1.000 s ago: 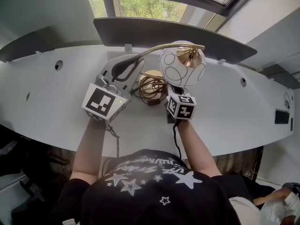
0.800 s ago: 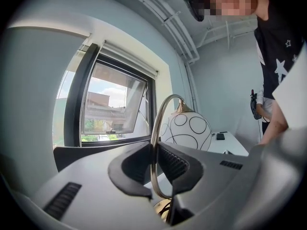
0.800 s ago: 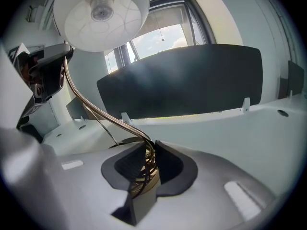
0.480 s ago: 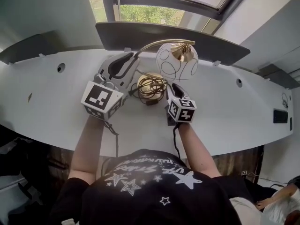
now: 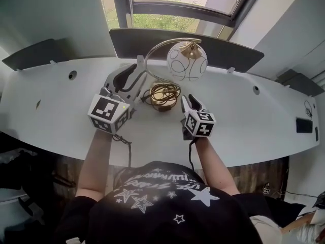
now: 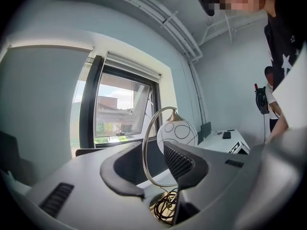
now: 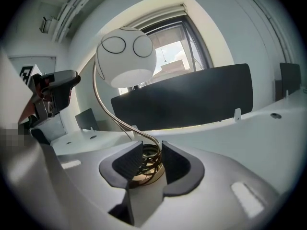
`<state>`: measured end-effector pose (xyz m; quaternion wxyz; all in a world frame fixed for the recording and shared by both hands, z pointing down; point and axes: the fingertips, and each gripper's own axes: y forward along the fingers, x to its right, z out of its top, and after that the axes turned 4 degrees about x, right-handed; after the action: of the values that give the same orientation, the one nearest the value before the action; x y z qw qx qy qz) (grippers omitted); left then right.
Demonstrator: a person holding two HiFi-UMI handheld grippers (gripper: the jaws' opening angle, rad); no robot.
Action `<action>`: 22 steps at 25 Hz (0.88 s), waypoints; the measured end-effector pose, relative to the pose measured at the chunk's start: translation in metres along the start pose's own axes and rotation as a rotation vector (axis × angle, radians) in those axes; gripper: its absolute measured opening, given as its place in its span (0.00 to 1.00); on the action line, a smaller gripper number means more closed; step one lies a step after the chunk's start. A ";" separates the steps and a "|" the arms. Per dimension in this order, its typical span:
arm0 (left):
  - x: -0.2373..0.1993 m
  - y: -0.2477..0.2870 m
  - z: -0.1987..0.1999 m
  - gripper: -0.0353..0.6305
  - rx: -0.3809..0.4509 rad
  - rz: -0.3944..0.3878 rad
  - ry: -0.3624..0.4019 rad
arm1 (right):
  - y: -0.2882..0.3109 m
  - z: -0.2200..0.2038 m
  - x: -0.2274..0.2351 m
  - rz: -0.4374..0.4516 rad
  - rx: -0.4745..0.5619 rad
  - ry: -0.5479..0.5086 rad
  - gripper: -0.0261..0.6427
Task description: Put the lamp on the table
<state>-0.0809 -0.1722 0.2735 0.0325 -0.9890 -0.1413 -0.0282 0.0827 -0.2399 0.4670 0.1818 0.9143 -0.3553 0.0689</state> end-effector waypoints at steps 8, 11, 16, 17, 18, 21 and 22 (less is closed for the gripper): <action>0.028 -0.035 -0.017 0.26 -0.040 0.057 -0.019 | -0.030 0.000 -0.036 0.134 0.014 -0.046 0.16; 0.034 -0.047 -0.027 0.26 -0.061 0.079 -0.045 | -0.040 -0.003 -0.041 0.154 0.016 -0.071 0.11; 0.046 -0.069 -0.051 0.26 -0.105 0.141 -0.063 | -0.054 0.001 -0.043 0.178 0.030 -0.058 0.06; 0.049 -0.072 -0.055 0.26 -0.110 0.151 -0.070 | -0.056 0.004 -0.044 0.184 0.037 -0.053 0.05; 0.052 -0.075 -0.060 0.26 -0.116 0.157 -0.081 | -0.057 0.007 -0.044 0.191 0.046 -0.052 0.05; 0.062 -0.081 -0.074 0.26 -0.143 0.164 -0.103 | -0.061 0.019 -0.049 0.207 0.090 -0.089 0.04; 0.067 -0.084 -0.078 0.26 -0.153 0.161 -0.102 | -0.064 0.023 -0.052 0.209 0.104 -0.108 0.04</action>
<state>-0.0442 -0.0793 0.3605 -0.0480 -0.9969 -0.0605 0.0139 0.0873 -0.1729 0.4147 0.1067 0.8829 -0.4539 0.0562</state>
